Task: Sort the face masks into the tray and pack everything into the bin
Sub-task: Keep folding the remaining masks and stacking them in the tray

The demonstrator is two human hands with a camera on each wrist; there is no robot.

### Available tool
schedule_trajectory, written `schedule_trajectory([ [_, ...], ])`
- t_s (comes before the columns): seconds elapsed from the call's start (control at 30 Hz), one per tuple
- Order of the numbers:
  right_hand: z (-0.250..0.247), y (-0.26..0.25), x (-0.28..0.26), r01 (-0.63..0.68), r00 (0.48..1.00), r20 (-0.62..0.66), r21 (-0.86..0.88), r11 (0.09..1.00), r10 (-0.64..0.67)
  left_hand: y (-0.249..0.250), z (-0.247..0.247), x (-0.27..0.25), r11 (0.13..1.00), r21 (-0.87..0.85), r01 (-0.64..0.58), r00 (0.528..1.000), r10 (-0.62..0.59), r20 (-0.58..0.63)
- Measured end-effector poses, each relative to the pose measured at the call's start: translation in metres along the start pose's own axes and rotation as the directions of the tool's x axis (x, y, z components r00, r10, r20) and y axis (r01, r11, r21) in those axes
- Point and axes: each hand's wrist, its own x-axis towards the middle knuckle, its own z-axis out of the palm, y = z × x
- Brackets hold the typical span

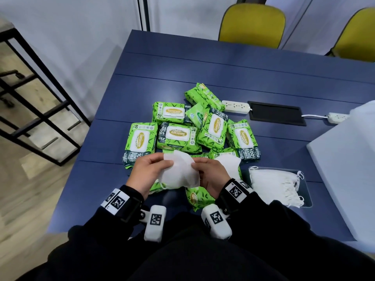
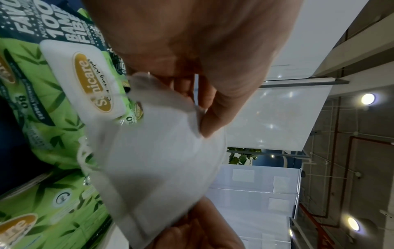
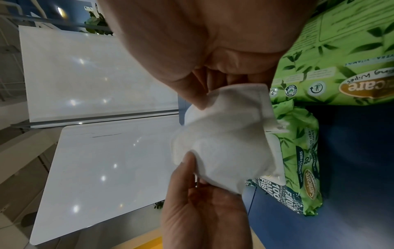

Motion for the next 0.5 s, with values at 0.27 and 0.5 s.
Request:
schedule_trajectory([
  [0.27,0.003,-0.003,-0.009,0.015,1.0,-0.021,0.051,0.999,-0.014,0.005,0.009,0.007,0.996,0.084,0.025,1.0,-0.026,0.011],
  [0.5,-0.003,-0.004,-0.019,0.011,1.0,0.015,0.027,1.0,-0.012,0.008,0.012,0.007,0.988,0.156,0.014,1.0,-0.012,-0.01],
])
